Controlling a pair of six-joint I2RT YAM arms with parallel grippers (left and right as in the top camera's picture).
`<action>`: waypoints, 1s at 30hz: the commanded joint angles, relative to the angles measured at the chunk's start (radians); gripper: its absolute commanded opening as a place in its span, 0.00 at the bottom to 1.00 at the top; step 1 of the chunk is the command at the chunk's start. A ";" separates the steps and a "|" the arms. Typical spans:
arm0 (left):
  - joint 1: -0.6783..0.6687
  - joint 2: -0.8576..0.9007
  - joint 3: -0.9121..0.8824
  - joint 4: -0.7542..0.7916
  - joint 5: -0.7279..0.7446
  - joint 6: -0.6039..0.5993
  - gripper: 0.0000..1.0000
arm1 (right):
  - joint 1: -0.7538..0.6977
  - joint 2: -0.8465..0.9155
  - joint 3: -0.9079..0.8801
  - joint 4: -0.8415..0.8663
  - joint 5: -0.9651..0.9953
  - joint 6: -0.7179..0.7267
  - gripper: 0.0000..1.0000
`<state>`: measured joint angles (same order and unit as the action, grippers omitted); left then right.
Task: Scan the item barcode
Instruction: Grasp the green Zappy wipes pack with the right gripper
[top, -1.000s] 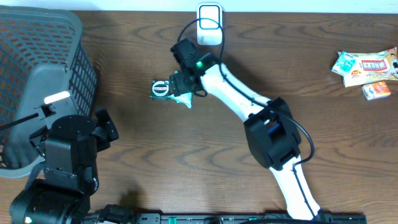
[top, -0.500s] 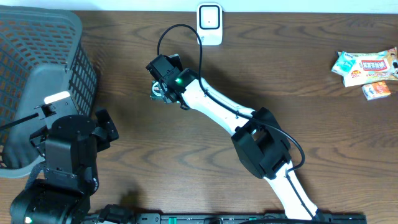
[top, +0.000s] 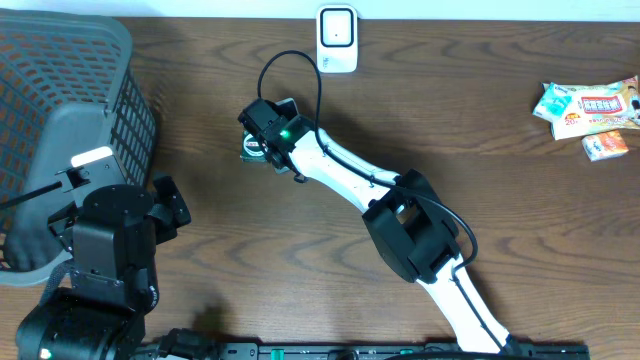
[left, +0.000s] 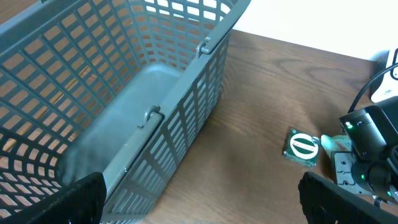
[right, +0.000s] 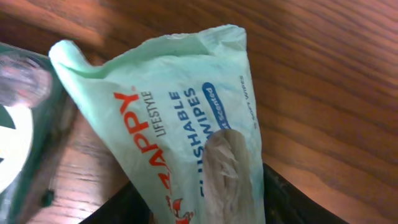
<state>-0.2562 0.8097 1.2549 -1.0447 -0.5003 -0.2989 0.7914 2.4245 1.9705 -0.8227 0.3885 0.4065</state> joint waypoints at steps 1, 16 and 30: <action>0.002 0.000 0.010 -0.002 -0.009 -0.002 0.98 | 0.003 0.007 0.013 -0.034 0.088 0.004 0.50; 0.002 0.000 0.010 -0.002 -0.009 -0.002 0.98 | 0.045 0.003 0.073 -0.111 0.256 -0.048 0.60; 0.002 0.000 0.010 -0.002 -0.009 -0.002 0.98 | 0.056 0.003 0.013 -0.043 0.209 -0.048 0.62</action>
<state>-0.2562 0.8097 1.2549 -1.0447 -0.5003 -0.2993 0.8421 2.4245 1.9957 -0.8707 0.6044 0.3618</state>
